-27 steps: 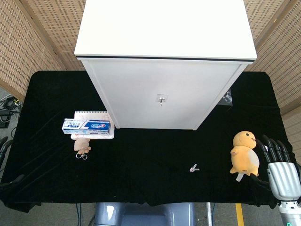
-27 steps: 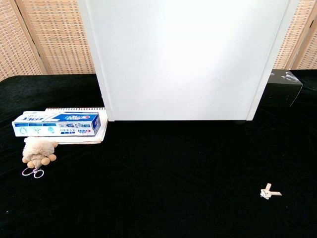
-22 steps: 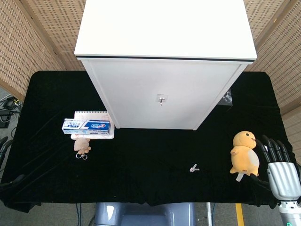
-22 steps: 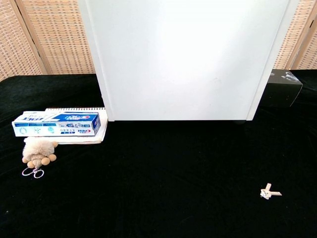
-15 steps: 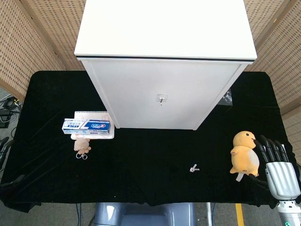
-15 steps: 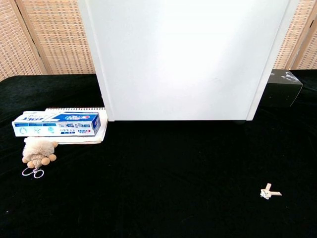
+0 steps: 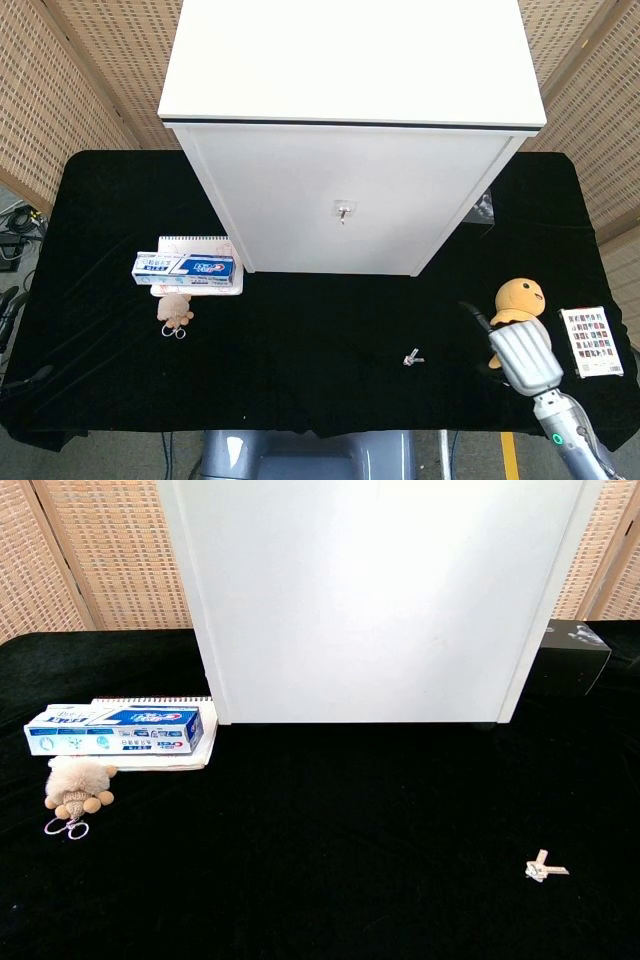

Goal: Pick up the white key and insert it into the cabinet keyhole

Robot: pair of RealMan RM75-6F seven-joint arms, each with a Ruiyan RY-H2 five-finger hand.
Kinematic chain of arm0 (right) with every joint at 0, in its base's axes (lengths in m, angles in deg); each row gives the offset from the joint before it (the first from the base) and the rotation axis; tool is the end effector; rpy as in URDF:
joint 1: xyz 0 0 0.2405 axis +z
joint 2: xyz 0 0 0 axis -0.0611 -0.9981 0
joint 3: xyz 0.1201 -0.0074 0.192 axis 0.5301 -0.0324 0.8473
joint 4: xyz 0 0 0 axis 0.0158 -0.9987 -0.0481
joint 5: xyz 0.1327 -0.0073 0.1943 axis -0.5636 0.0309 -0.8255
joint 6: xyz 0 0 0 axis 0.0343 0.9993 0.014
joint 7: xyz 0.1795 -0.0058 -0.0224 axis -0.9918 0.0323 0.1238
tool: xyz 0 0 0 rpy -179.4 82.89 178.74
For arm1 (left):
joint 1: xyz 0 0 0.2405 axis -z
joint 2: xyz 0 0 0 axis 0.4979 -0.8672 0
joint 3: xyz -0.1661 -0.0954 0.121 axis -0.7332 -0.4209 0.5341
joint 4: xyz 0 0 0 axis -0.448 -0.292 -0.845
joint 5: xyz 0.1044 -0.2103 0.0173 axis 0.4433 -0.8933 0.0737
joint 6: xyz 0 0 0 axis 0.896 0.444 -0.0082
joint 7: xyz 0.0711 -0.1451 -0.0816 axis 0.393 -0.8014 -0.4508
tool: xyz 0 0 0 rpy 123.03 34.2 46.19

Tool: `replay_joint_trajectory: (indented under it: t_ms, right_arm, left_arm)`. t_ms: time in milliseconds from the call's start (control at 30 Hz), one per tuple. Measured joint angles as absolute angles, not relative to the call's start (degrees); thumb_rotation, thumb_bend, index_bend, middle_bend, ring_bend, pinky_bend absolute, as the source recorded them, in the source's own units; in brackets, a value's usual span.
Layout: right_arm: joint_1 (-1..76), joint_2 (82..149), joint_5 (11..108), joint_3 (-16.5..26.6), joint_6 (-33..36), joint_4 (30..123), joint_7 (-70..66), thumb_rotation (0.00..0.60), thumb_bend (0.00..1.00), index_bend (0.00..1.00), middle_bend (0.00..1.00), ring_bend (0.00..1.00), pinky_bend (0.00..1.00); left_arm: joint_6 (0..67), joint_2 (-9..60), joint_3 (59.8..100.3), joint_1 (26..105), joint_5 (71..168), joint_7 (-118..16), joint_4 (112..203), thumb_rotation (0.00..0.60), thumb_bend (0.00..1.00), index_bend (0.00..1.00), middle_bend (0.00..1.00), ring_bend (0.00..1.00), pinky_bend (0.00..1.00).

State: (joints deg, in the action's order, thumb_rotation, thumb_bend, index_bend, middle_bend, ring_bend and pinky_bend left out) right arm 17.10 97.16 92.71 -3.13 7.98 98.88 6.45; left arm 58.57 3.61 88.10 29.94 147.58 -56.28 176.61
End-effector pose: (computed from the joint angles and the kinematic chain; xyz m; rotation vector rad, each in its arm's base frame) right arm -0.2281 -0.2407 0.0558 1.8163 -0.8312 0.9006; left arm -0.3077 0.1821 0.1397 -1.3576 -0.9270 -0.9116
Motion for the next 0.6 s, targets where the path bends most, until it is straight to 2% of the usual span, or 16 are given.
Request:
replay_joint_trajectory:
  t_ms: [67,167,233,600]
  right_arm:
    - [19.9,98.2,92.6,-3.2,3.6,98.6,5.2,0.6,0.14,0.31,0.87,0.84,1.0]
    - [23.5,100.4,92.1,-3.2,-1.2,97.9,4.2,0.6,0.32,0.37,0.88,0.85,1.0]
    - [25.1,102.1,91.8,-3.0,-3.1,97.2,4.4,0.6,0.36,0.39,0.88,0.85,1.0]
    - [28.7,111.8,86.7,-3.2,-8.9,92.8,10.3,0.6,0.38,0.48,0.88,0.85,1.0]
  left_arm:
    - [57.9,3.7,87.9,30.2,146.9,-56.3,176.6,0.6,0.0,0.0,0.0,0.0,0.0]
    - [57.2,3.7,87.6,30.5,146.2,-56.4,176.4,0.6,0.0,0.0,0.0,0.0,0.0]
    - [56.7,3.8,87.5,30.7,145.7,-56.5,176.3,0.6,0.0,0.0,0.0,0.0,0.0]
    - [55.4,3.9,87.1,31.3,144.6,-56.8,176.0,0.6,0.0,0.0,0.0,0.0,0.0]
